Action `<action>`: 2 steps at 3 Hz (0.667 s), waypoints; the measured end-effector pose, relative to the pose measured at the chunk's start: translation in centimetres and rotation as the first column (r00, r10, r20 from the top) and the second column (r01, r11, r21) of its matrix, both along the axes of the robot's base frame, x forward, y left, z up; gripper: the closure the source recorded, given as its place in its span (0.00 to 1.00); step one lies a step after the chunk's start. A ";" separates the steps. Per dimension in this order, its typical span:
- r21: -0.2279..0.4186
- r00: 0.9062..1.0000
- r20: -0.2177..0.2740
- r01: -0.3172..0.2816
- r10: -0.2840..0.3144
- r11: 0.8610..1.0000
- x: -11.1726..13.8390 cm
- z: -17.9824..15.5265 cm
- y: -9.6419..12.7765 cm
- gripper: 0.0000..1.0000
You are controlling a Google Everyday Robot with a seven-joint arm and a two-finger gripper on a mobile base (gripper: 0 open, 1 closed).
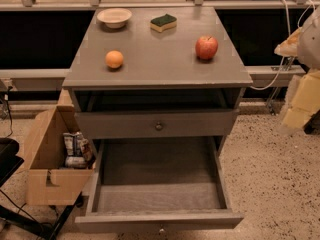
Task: Place apple into middle drawer
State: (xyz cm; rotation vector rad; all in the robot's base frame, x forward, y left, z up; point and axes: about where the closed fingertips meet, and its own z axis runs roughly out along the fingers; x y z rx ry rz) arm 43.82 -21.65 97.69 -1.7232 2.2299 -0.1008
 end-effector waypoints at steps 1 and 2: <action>0.000 1.000 0.000 0.000 0.000 1.000 0.0 0.0 0.0 0.00; 0.026 0.999 0.002 0.039 -0.039 0.999 0.5 -0.1 -0.4 0.00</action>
Offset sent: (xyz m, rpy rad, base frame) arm 0.0123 -0.0113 -0.0078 0.0661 0.0182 -0.0990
